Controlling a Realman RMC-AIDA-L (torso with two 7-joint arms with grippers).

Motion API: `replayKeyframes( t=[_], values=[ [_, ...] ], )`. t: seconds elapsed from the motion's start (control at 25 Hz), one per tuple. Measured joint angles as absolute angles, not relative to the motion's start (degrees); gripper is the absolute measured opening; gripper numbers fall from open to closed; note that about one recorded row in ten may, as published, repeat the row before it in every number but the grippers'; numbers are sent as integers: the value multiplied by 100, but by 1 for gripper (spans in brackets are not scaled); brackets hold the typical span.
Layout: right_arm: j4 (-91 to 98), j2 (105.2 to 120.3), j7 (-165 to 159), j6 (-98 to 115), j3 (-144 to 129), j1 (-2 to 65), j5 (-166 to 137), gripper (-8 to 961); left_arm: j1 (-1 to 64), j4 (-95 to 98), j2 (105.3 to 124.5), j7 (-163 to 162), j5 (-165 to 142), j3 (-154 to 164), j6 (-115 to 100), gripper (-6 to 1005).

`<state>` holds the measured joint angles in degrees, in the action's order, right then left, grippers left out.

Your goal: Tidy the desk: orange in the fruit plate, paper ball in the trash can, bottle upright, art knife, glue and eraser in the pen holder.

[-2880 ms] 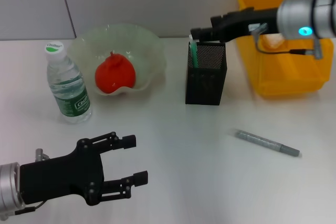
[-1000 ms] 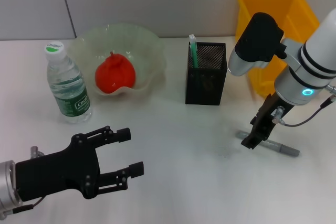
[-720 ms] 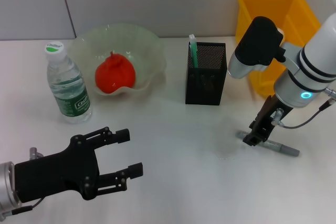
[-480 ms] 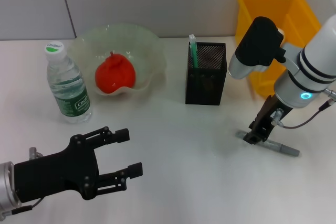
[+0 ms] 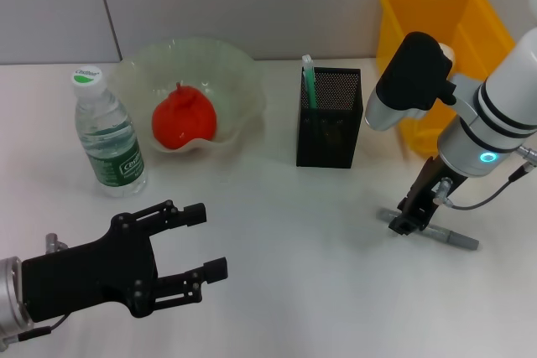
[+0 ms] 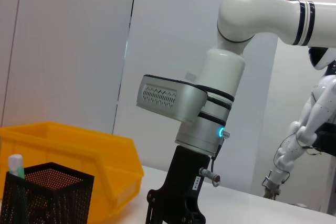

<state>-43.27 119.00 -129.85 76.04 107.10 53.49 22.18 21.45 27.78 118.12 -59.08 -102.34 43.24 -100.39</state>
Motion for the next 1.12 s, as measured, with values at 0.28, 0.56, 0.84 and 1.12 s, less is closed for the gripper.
replayKeyframes(
  t=[0.28, 0.56, 0.84, 1.12],
  values=[
    [-4322, 11900, -12981, 7593, 10705, 5338, 2210, 272, 2144, 2774, 11812, -5899, -10227, 4324, -10046, 797],
    [-4305, 11900, -12981, 7583, 10705, 5335, 2191, 242, 2139, 2771, 11812, -5897, -10227, 4324, -10046, 797],
    [-4269, 11900, -12981, 7583, 10705, 5335, 2179, 241, 2136, 2763, 11820, -5897, -10227, 4324, -10054, 797],
    [-4254, 11900, -12987, 7585, 10706, 5335, 2194, 192, 2130, 2772, 11821, -5897, -10230, 4324, -10092, 797]
  ],
)
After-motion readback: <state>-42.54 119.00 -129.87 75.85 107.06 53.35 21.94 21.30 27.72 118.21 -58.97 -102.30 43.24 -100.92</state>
